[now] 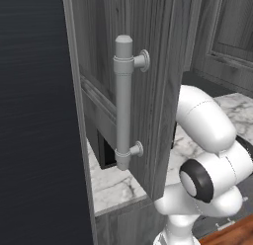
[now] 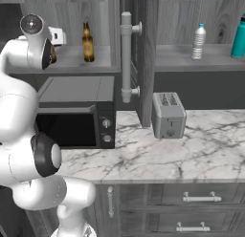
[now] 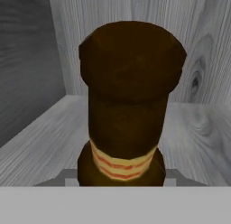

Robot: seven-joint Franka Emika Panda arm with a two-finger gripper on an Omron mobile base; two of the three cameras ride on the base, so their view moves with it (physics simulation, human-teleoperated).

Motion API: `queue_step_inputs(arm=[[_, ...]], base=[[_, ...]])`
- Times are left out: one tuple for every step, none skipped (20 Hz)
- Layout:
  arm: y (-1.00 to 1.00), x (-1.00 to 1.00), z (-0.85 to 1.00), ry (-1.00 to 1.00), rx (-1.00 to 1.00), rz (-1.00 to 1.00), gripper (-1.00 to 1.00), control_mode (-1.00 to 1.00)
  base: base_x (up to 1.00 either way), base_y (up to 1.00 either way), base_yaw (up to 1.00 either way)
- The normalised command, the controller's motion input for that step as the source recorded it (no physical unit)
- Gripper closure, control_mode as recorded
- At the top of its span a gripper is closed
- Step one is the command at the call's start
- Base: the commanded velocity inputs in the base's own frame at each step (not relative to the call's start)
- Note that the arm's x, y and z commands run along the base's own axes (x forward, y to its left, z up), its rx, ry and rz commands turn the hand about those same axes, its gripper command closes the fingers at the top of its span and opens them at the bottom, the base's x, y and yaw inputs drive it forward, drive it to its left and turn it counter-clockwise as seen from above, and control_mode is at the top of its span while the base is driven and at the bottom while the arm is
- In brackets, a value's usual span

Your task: Sort all alcoholic drinks to one cabinet, and non-alcoholic drinks to the other.

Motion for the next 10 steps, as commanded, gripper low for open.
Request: queue_step_inputs(arm=[[0.05, 0.22, -0.10, 0.00, 0.00, 0.00, 1.00, -1.00], [0.06, 0.22, -0.10, 0.00, 0.00, 0.00, 1.00, -1.00], [0.06, 0.20, -0.10, 0.00, 0.00, 0.00, 1.00, -1.00], [0.07, 0.20, -0.11, 0.00, 0.00, 0.00, 1.00, -1.00], [0.07, 0.20, -0.13, 0.00, 0.00, 0.00, 1.00, -1.00], [0.07, 0.20, -0.13, 0.00, 0.00, 0.00, 1.00, -1.00], [0.07, 0.20, -0.13, 0.00, 0.00, 0.00, 1.00, -1.00], [0.07, 0.20, -0.12, 0.00, 0.00, 0.00, 1.00, -1.00], [0.06, 0.19, -0.06, 0.00, 0.00, 0.00, 1.00, -1.00], [0.05, 0.17, -0.06, 0.00, 0.00, 0.00, 1.00, -1.00]], base=[[0.00, 0.00, 0.00], [0.00, 0.00, 0.00], [0.00, 0.00, 0.00], [0.00, 0.00, 0.00], [0.00, 0.00, 0.00], [0.00, 0.00, 0.00], [0.00, 0.00, 0.00], [0.00, 0.00, 0.00], [0.00, 0.00, 0.00], [0.00, 0.00, 0.00]])
